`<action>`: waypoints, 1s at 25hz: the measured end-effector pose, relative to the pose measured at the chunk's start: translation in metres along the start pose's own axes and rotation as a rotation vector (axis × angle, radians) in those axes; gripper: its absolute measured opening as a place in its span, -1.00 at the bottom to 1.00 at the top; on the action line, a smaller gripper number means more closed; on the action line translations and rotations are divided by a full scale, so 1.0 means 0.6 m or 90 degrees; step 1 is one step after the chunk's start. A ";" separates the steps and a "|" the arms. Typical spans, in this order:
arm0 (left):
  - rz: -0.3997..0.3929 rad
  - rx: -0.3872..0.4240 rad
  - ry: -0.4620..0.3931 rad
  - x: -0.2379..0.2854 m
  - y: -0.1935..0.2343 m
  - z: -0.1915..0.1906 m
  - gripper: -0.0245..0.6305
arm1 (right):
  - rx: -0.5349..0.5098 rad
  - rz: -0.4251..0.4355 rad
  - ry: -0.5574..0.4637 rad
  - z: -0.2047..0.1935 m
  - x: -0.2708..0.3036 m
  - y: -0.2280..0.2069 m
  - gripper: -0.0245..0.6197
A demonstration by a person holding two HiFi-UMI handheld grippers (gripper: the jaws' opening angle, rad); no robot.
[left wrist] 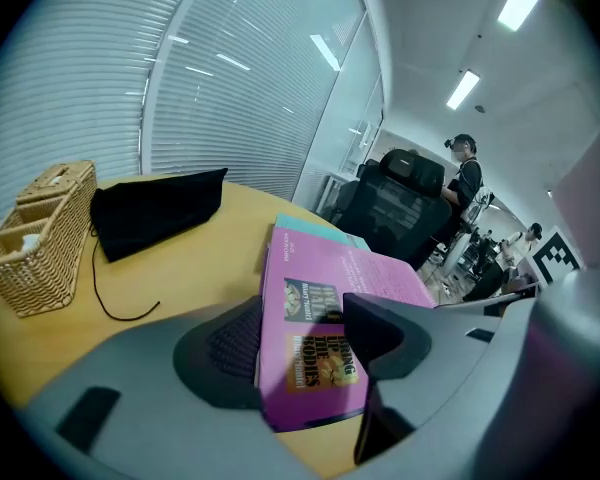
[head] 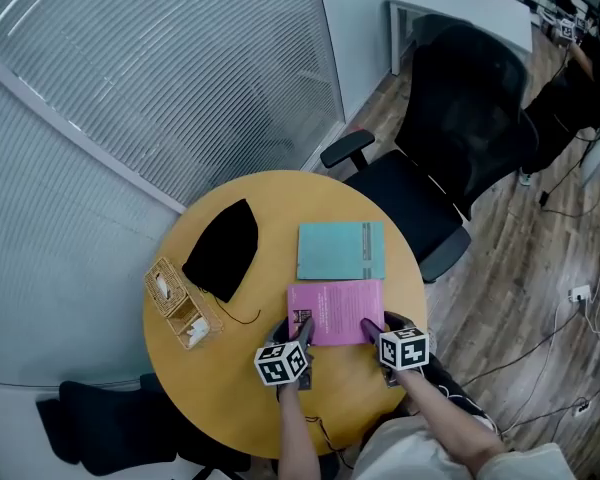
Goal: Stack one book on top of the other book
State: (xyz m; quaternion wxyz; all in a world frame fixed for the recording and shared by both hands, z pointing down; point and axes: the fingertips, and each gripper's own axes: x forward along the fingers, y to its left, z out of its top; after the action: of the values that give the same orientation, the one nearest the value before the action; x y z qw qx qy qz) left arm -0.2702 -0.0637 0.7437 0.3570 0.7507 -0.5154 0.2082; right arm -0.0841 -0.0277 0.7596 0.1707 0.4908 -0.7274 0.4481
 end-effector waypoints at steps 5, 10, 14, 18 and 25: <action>-0.003 0.006 -0.003 0.016 -0.009 0.027 -0.11 | -0.013 0.004 -0.005 0.028 0.002 -0.004 -0.27; -0.013 0.021 0.002 0.042 -0.018 0.057 -0.11 | -0.001 -0.008 -0.012 0.056 0.009 -0.018 -0.27; -0.018 0.051 0.008 0.066 -0.018 0.097 -0.11 | 0.018 -0.013 -0.020 0.087 0.025 -0.024 -0.27; -0.030 0.090 0.019 0.099 -0.021 0.147 -0.11 | 0.035 -0.009 -0.028 0.120 0.044 -0.032 -0.28; -0.057 0.078 0.038 0.157 -0.005 0.193 -0.11 | 0.014 0.010 -0.013 0.172 0.078 -0.047 -0.29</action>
State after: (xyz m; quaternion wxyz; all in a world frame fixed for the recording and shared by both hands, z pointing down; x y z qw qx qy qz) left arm -0.2375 -0.2087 0.7308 0.3342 0.7869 -0.4570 0.2454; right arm -0.0615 -0.1415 0.7497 0.1543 0.4918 -0.7278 0.4524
